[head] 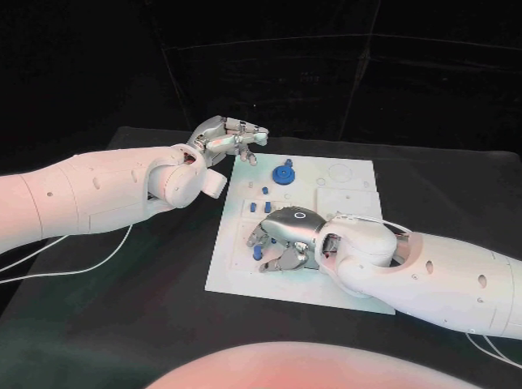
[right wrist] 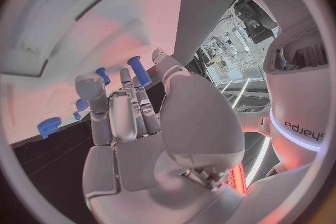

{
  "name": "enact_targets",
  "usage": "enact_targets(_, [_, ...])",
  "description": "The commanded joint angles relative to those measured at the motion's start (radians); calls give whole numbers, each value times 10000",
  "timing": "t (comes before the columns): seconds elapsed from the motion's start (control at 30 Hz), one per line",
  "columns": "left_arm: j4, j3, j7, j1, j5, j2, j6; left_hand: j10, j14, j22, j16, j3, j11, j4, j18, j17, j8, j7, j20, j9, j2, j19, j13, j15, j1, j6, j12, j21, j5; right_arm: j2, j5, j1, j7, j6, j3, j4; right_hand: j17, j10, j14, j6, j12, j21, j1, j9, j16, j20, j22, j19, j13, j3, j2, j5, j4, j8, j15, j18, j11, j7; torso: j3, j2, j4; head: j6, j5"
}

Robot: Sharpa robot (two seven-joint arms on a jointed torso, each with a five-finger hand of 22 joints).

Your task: Assemble the parts on the task board

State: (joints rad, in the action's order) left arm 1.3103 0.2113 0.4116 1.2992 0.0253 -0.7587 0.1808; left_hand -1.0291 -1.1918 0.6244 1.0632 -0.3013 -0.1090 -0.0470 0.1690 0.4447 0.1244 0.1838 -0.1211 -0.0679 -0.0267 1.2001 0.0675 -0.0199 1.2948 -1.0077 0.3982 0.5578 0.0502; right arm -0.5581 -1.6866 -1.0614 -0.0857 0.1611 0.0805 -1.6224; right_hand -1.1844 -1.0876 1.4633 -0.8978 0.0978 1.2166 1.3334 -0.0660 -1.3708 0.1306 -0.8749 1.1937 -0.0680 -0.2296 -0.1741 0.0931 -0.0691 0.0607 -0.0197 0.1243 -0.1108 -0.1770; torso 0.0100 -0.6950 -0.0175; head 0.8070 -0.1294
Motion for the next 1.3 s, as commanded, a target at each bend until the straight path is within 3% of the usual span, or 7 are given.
enact_targets(0.03, [-2, -8, 92, 16, -29, 12, -54, 67, 32, -9, 19, 3, 17, 62, 128, -10, 57, -4, -12, 0, 74, 67, 12, -36, -43, 81, 29, -58, -6, -22, 110, -17, 150, 566, 6, -61, -57, -83, 350, 26, 126, -3, 61, -22, -5, -16, -55, 58, -10, 193, 163, 41, 2, 65, -40, 83, 18, 9, 1, 6, -12, -15, 18])
enact_targets(0.4, [-35, -7, 75, 14, -29, 34, -76, 67, 32, -9, 19, 3, 17, 62, 128, -10, 57, -4, -12, 0, 74, 67, 12, -36, -43, 81, 29, -58, -6, -476, 499, -15, 540, 2227, 12, -397, 42, 175, 327, 213, 274, -63, 328, -2, 29, -26, 52, 24, 38, 743, 390, 100, 2, 22, -37, 97, 19, 2, 18, 13, 19, -69, 55])
enact_targets(0.6, [-43, -5, 63, 13, -29, 28, -84, 71, 35, -12, 21, 3, 16, 64, 128, -12, 60, -3, -12, 0, 75, 68, 12, -37, -42, 85, 32, -61, -6, -1437, 1489, -61, 721, 2831, -9, -979, 200, 259, 287, 107, 374, -156, 434, -35, 121, -5, 202, -54, 22, 964, 494, 150, -20, 92, -61, 122, -16, -19, -3, 35, 23, -160, 235])
enact_targets(0.73, [-36, -4, 59, 12, -29, 9, -79, 84, 48, -22, 29, 5, 13, 71, 128, -18, 69, 0, -15, 0, 78, 71, 14, -40, -36, 99, 42, -71, -6, -2540, 3224, -306, 554, 2722, -38, -1465, 63, -463, 335, -424, 854, -75, 88, -114, 32, -8, 57, 47, -103, 1243, 670, 348, -343, 301, -39, 98, 29, -64, -4, 25, 28, -263, 485])
enact_targets(0.87, [-15, -3, 59, 13, -29, -27, -45, 84, 48, -22, 29, 5, 13, 71, 128, -18, 69, 0, -15, 0, 78, 71, 14, -40, -36, 99, 42, -71, -6, -3584, 4475, -472, 108, 2450, -46, -1822, -648, -1830, 517, -803, 1748, 416, -495, -152, -404, -187, -770, 549, -563, 1821, 584, 1230, -815, 496, 203, -41, 352, 200, -17, 39, 80, -342, 686])
enact_targets(1.07, [27, 2, 80, 13, -29, -85, 15, 85, 50, -23, 31, 6, 13, 70, 128, -18, 71, 0, -15, -1, 77, 71, 14, -40, -33, 100, 44, -73, -6, -4981, 5100, -567, -850, 1671, -41, -2292, -1403, -2872, 664, -1344, 2994, 905, -671, -307, -843, -525, -1599, 1026, -1528, 2299, 643, 1571, -1140, 1019, 560, -195, 763, 593, -17, 87, 217, -388, 919])
enact_targets(1.3, [116, 7, 155, 12, -29, -139, 68, 81, 52, -27, 36, 6, 18, 60, 129, -21, 81, -5, -14, -3, 68, 75, 17, -38, -16, 96, 54, -76, -6, -5489, 4414, -533, -2472, 1280, -19, -2630, -1709, -2224, 683, -935, 7457, 1148, -329, -500, -1053, -639, -2013, 1172, -6766, 3346, 1219, 1617, -1843, 1756, 637, -270, 839, 656, -6, 94, 264, -437, 1157])
